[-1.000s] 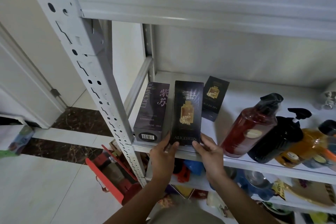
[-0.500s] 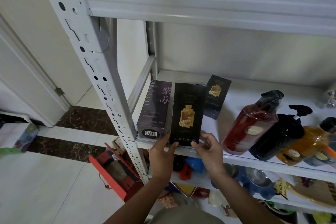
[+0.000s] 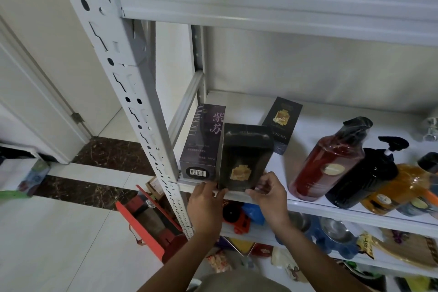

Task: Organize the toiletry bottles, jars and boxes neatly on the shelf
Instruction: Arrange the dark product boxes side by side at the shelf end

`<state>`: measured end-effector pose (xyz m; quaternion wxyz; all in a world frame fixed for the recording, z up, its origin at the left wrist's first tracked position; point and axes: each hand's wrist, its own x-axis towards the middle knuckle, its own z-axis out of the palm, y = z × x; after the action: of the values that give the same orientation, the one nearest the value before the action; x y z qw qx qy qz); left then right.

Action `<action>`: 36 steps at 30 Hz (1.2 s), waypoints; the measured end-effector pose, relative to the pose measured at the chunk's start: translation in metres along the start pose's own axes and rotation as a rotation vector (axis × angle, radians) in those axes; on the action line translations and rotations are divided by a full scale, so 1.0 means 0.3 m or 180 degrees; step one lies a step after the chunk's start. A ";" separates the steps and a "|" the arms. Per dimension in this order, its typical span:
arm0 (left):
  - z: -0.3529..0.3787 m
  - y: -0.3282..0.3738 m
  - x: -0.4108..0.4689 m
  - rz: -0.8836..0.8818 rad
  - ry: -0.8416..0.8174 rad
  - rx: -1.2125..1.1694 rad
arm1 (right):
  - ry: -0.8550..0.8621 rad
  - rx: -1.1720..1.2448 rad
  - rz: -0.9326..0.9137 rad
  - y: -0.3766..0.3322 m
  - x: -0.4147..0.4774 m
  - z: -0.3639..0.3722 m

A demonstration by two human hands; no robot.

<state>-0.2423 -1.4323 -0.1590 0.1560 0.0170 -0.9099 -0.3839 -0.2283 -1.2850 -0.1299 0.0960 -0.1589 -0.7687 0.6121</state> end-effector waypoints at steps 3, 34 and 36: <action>0.000 0.001 0.003 -0.0008 -0.0001 -0.0012 | 0.0000 -0.0005 -0.0059 -0.008 0.009 0.005; -0.261 0.241 0.353 0.0469 -0.1879 -0.1885 | -0.0107 -0.0081 -0.0300 -0.029 0.038 0.020; -0.260 0.240 0.359 0.0510 -0.1869 -0.1821 | -0.0104 -0.0106 -0.0255 -0.035 0.036 0.020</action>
<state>-0.3151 -1.4519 -0.0277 -0.0823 -0.2080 -0.7709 -0.5964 -0.2417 -1.2888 -0.1215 0.1053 -0.1196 -0.7859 0.5974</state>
